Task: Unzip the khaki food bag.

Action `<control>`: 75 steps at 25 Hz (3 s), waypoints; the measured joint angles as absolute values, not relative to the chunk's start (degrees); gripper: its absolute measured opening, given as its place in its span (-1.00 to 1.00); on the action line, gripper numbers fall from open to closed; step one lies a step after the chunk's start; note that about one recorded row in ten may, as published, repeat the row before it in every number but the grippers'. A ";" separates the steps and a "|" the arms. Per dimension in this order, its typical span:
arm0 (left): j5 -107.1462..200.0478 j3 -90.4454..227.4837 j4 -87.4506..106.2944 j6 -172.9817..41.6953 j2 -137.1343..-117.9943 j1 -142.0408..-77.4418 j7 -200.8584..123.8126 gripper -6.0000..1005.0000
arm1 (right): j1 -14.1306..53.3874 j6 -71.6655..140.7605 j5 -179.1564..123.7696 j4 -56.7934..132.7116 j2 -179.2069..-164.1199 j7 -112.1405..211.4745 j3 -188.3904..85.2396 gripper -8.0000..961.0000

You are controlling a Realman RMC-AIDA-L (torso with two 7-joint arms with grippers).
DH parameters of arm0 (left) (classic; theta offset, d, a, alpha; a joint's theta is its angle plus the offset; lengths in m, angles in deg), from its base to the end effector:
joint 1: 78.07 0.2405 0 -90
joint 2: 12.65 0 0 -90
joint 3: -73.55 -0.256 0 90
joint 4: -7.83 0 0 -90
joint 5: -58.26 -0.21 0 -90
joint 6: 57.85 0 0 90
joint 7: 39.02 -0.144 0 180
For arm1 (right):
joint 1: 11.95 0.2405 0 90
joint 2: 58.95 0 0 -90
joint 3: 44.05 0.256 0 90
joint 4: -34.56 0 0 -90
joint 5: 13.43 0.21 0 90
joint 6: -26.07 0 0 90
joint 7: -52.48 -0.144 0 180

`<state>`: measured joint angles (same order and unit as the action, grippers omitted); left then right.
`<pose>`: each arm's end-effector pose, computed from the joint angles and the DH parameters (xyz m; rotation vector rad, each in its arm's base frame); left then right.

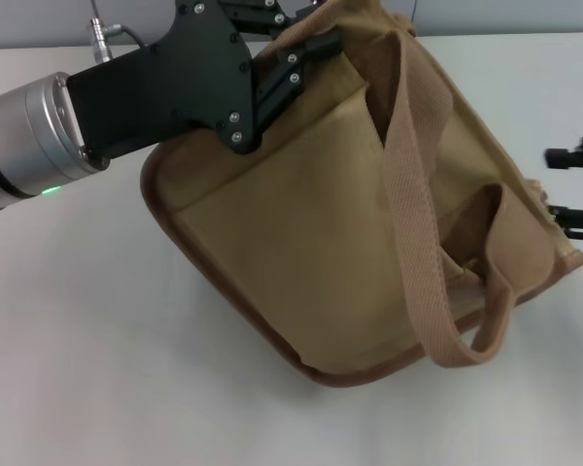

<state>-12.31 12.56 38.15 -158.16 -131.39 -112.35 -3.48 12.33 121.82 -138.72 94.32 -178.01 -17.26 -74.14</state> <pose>-0.1604 0.3293 0.0068 -2.3476 0.5166 -1.3205 0.2944 0.3138 0.0786 -2.6251 0.2348 0.3159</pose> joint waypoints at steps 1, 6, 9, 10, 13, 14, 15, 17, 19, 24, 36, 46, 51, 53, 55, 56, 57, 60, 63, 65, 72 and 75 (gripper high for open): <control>-12.31 12.56 38.15 -158.16 -131.38 -112.36 -3.48 -0.60 | 12.75 122.42 -138.67 94.20 -178.05 -17.37 -75.08 0.45; -12.31 12.52 38.15 -158.20 -131.43 -112.41 -3.37 -0.60 | 13.71 123.54 -138.06 93.96 -178.28 -17.67 -78.85 0.45; -12.31 12.50 38.12 -158.29 -131.57 -112.31 -3.33 -0.60 | 14.34 123.35 -137.30 93.54 -178.12 -17.67 -79.28 0.45; -12.31 12.50 38.12 -158.29 -131.57 -112.31 -3.33 -0.60 | 14.34 123.35 -137.30 93.54 -178.12 -17.67 -79.28 0.38; -12.31 12.32 37.74 -158.31 -131.65 -112.42 -3.39 -0.60 | 15.10 123.24 -135.75 92.42 -178.03 -16.86 -79.09 0.18; -12.26 12.09 37.65 -158.30 -131.66 -112.46 -3.40 -0.60 | 15.24 123.03 -134.83 92.27 -178.05 -16.59 -79.06 0.11; -12.26 12.09 37.65 -158.30 -131.66 -112.46 -3.40 -0.60 | 15.24 123.03 -134.83 92.27 -178.05 -16.59 -79.06 0.02; -11.53 11.92 37.16 -158.00 -131.77 -112.22 -3.51 -0.59 | 15.24 122.55 -133.00 92.66 -178.18 -16.57 -78.79 -0.18; -11.21 11.88 36.77 -157.95 -131.79 -112.15 -3.59 -0.59 | 15.02 122.31 -131.29 92.95 -178.15 -16.74 -78.70 -0.37; -10.49 11.71 34.15 -158.09 -131.82 -112.06 -4.68 -0.59 | 15.13 122.08 -129.85 94.08 -178.03 -17.69 -78.02 -0.66; -8.07 10.82 22.26 -158.38 -131.83 -111.23 -11.75 -0.58 | 16.75 115.48 -126.01 97.06 -177.85 -24.25 -76.70 -0.75; -7.71 11.02 16.98 -158.86 -131.82 -107.83 -16.87 -0.58 | 19.54 109.73 -126.49 90.73 -178.20 -24.80 -79.85 -0.76; -7.62 11.56 16.45 -159.75 -131.82 -106.31 -16.45 -0.57 | 18.97 108.01 -125.75 89.77 -178.35 -25.46 -80.24 -0.62; -7.61 11.54 16.48 -160.32 -131.83 -105.83 -16.45 -0.57 | 18.38 108.27 -124.75 90.31 -178.31 -25.95 -79.92 -0.48; -7.60 11.64 16.64 -160.83 -131.83 -105.23 -16.45 -0.57 | 17.06 108.60 -122.71 91.66 -178.25 -26.27 -79.95 -0.32; -7.60 11.73 16.78 -161.35 -131.82 -104.61 -16.45 -0.57 | 16.31 108.76 -121.76 92.46 -178.22 -26.49 -80.09 -0.22; -7.60 12.26 16.92 -162.85 -131.75 -103.24 -16.45 -0.48 | 14.53 109.45 -119.53 94.29 -178.21 -27.00 -80.11 -0.13; -7.58 13.27 17.19 -164.69 -131.62 -101.47 -16.45 -0.22 | 12.15 110.44 -116.00 95.75 -178.24 -27.27 -79.88 0.10; -7.58 14.36 18.44 -167.89 -131.26 -97.77 -15.20 0.06 | 7.62 110.93 -107.81 96.60 -178.24 -27.45 -79.34 0.22; -7.67 14.33 19.04 -168.20 -131.20 -96.85 -13.91 0.25 | 4.56 112.25 -101.41 95.68 -178.03 -27.43 -78.66 0.30; -20.31 10.63 28.16 -168.28 -130.31 -93.45 0.03 0.61 | 1.21 136.40 -102.96 85.54 -174.09 -25.14 -78.56 0.61; -24.04 10.71 29.59 -168.00 -130.25 -93.85 3.71 0.70 | 1.78 140.13 -109.18 84.04 -174.26 -22.86 -79.01 0.77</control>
